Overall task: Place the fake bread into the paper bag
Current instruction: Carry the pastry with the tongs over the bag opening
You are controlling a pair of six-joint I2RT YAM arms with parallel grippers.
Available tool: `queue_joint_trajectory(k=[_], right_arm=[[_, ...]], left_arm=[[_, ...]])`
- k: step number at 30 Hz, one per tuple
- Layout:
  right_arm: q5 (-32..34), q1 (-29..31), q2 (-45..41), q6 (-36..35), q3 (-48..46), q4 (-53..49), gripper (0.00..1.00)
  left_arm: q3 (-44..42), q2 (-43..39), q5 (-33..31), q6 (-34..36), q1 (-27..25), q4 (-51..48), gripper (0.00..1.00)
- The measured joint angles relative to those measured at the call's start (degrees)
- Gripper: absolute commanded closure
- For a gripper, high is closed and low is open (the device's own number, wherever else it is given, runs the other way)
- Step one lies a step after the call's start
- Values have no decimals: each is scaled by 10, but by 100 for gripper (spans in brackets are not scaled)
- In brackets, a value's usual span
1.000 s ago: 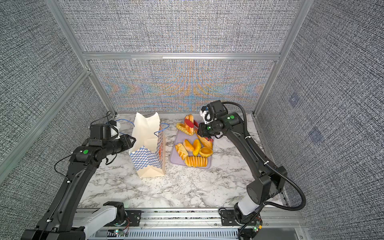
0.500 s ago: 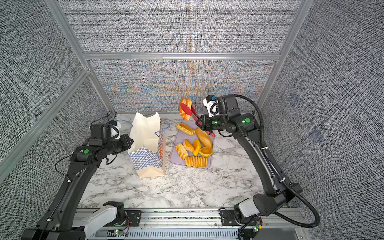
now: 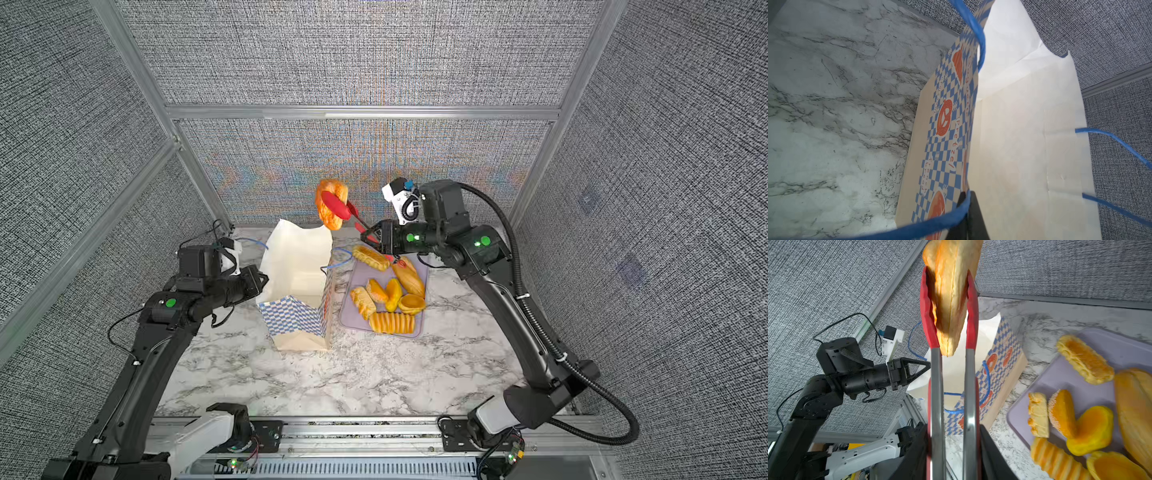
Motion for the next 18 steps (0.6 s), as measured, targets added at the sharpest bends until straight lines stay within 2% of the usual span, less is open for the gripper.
queue_joint_trajectory(k=[10, 18], right_arm=[[-3, 75, 71, 17, 61, 22, 63], [10, 101, 95, 17, 42, 19, 63]], left_arm=[[51, -3, -48, 25, 0, -50, 100], [71, 5, -78, 36, 0, -83, 100]])
